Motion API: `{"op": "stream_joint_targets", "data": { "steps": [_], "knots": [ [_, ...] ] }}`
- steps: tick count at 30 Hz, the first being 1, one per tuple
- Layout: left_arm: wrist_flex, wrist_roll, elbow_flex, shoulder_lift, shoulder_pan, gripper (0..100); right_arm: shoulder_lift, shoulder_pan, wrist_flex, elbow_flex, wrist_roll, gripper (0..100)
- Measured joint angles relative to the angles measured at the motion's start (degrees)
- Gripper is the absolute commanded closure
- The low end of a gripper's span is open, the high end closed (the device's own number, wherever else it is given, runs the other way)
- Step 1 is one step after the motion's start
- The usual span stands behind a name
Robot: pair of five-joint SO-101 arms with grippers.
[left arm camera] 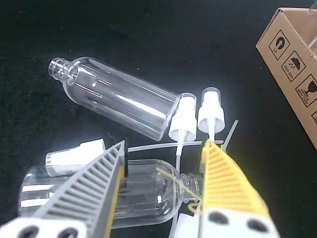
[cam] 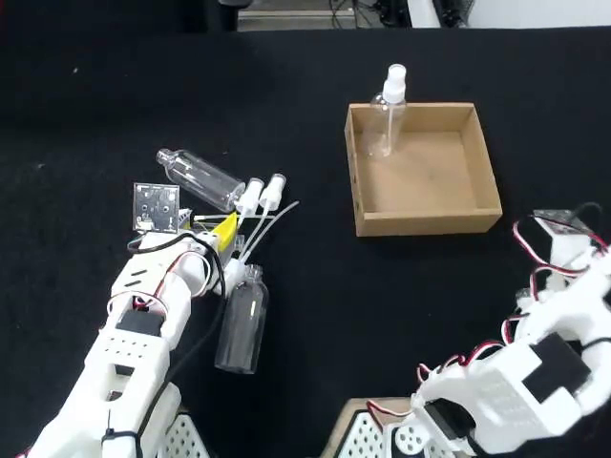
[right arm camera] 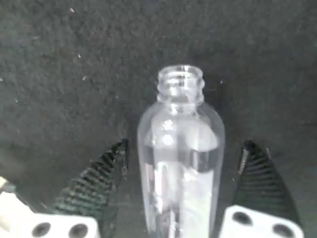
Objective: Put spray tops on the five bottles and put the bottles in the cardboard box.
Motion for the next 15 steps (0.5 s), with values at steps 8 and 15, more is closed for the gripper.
{"op": "stream_joint_targets", "data": {
  "steps": [8, 15],
  "knots": [
    [0.0, 0.0, 0.0, 0.0, 0.0, 76, 0.0, 7.0, -1.2, 2.4, 10.5, 70.2],
    [0.0, 0.0, 0.0, 0.0, 0.0, 76, -0.4, 8.0, -11.2, 7.0, 11.3, 96.8]
  ]
}}
